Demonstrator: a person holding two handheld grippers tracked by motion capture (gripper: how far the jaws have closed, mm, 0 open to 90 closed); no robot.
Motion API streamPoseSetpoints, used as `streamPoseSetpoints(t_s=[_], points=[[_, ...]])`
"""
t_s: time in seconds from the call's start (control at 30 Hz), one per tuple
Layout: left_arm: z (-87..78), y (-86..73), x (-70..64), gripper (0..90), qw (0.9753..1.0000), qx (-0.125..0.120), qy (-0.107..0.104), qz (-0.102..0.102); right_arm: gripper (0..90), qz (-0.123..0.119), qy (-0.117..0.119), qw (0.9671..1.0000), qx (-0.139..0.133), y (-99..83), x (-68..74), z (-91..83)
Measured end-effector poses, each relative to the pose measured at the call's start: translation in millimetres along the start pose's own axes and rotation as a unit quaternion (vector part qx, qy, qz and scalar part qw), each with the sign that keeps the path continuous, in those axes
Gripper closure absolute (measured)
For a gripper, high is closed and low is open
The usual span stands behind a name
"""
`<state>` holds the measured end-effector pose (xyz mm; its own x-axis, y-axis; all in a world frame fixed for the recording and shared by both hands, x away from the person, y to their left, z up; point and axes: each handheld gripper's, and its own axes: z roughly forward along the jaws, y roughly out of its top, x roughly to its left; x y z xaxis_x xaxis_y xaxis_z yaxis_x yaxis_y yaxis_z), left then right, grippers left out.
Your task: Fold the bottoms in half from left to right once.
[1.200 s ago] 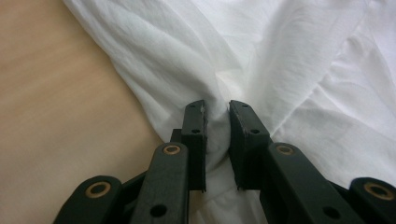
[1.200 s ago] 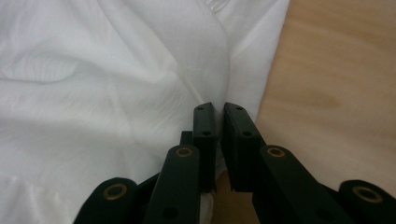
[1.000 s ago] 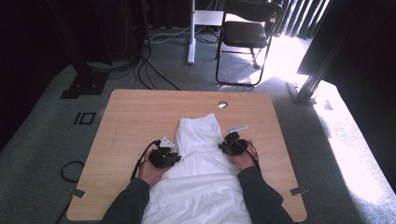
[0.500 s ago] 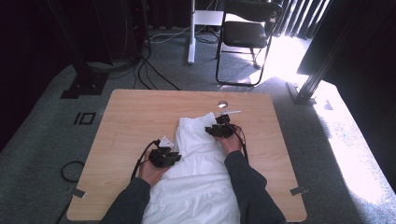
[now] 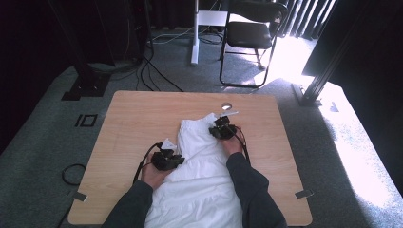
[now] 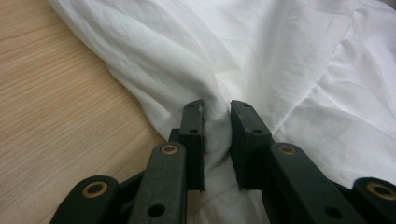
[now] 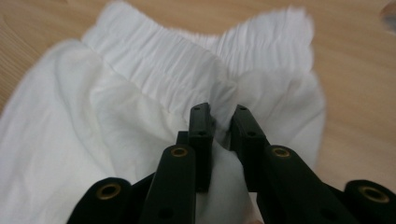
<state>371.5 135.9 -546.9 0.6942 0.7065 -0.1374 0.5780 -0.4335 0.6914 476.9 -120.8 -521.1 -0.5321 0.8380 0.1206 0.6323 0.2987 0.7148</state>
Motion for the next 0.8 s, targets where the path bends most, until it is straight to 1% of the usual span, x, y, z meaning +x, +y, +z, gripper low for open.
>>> streamPoseSetpoints(t_s=[0.03,0.07,0.1,0.13,0.17,0.2,0.23,0.27,0.3,0.4,0.43,0.47,0.5,0.53,0.57,0.6,0.63,0.67,0.7,0.73,0.77,0.8], points=[[0.0,0.2,-0.1,76.8,1.0000,0.001,0.000,-0.002,80.9,-0.005,-0.004,0.9999,-0.009,2.7,-0.2,-4.5],[0.0,0.4,-0.2,76.6,1.0000,0.001,0.001,0.000,80.9,-0.015,-0.014,0.9996,-0.019,6.4,0.2,-9.8],[0.0,0.4,-0.2,76.6,1.0000,0.001,0.001,0.000,80.9,-0.015,-0.014,0.9996,-0.019,6.4,0.2,-9.8],[-0.1,1.0,-1.2,76.4,1.0000,0.004,0.004,0.002,81.0,-0.036,-0.038,0.9980,-0.034,12.7,0.3,-16.6],[-0.2,1.3,-1.3,76.2,1.0000,0.006,0.005,0.003,81.0,-0.045,-0.055,0.9967,-0.041,16.3,0.2,-19.8],[-0.2,1.5,-1.3,76.0,1.0000,0.007,0.005,0.002,81.0,-0.047,-0.062,0.9959,-0.045,19.0,-0.9,-22.0],[-0.3,1.6,-1.1,75.8,1.0000,0.007,0.003,0.001,81.1,-0.044,-0.065,0.9955,-0.052,22.4,-3.4,-24.3],[-0.1,1.7,-0.7,75.6,1.0000,0.006,0.002,0.000,81.3,-0.041,-0.072,0.9950,-0.055,25.5,-6.0,-26.3],[0.0,1.7,-0.6,75.3,1.0000,0.006,0.001,-0.001,81.4,-0.044,-0.080,0.9944,-0.054,28.4,-8.8,-26.2],[0.3,2.0,-1.0,73.8,1.0000,0.006,0.002,-0.002,79.9,-0.053,-0.086,0.9943,-0.035,30.0,-14.2,-17.0],[0.4,2.0,-1.0,73.0,1.0000,0.005,0.001,-0.003,77.9,-0.045,-0.087,0.9949,-0.023,28.7,-16.6,-10.6],[0.3,2.1,-0.9,71.7,1.0000,0.005,0.002,-0.004,76.3,-0.035,-0.090,0.9951,-0.018,26.9,-18.7,-5.8],[0.2,2.1,-0.3,69.9,1.0000,0.006,0.001,-0.007,75.2,-0.025,-0.088,0.9956,-0.016,25.3,-20.4,-2.5],[0.0,2.2,0.5,68.7,0.9999,0.006,-0.002,-0.008,74.0,-0.009,-0.078,0.9968,-0.014,22.6,-23.7,2.4],[-0.4,2.6,1.4,66.2,0.9999,0.006,-0.004,-0.012,72.3,0.001,-0.075,0.9971,-0.012,21.0,-25.0,5.2],[-0.8,3.2,2.1,62.3,0.9999,0.007,-0.004,-0.014,68.7,0.010,-0.071,0.9974,-0.008,18.7,-27.2,9.2],[-2.2,4.7,3.2,59.4,0.9999,0.010,-0.001,-0.013,65.7,0.015,-0.067,0.9976,-0.006,17.3,-28.7,11.0],[-4.2,6.8,4.7,57.1,0.9999,0.007,-0.001,-0.014,64.1,0.023,-0.066,0.9976,-0.005,15.7,-30.7,12.8],[-4.2,6.8,4.7,55.8,0.9999,0.007,-0.001,-0.014,64.1,0.023,-0.066,0.9976,-0.005,15.7,-30.7,12.8],[-4.2,6.8,4.7,55.8,0.9999,0.007,-0.001,-0.014,64.1,0.032,-0.064,0.9974,-0.002,14.4,-32.8,14.1],[-15.4,20.0,12.6,53.2,0.9991,-0.027,0.011,-0.030,68.0,0.046,-0.057,0.9973,0.001,11.7,-36.4,15.5],[-18.2,25.8,15.6,52.4,0.9984,-0.042,0.016,-0.036,69.3,0.047,-0.055,0.9974,0.007,10.6,-36.7,16.2]])
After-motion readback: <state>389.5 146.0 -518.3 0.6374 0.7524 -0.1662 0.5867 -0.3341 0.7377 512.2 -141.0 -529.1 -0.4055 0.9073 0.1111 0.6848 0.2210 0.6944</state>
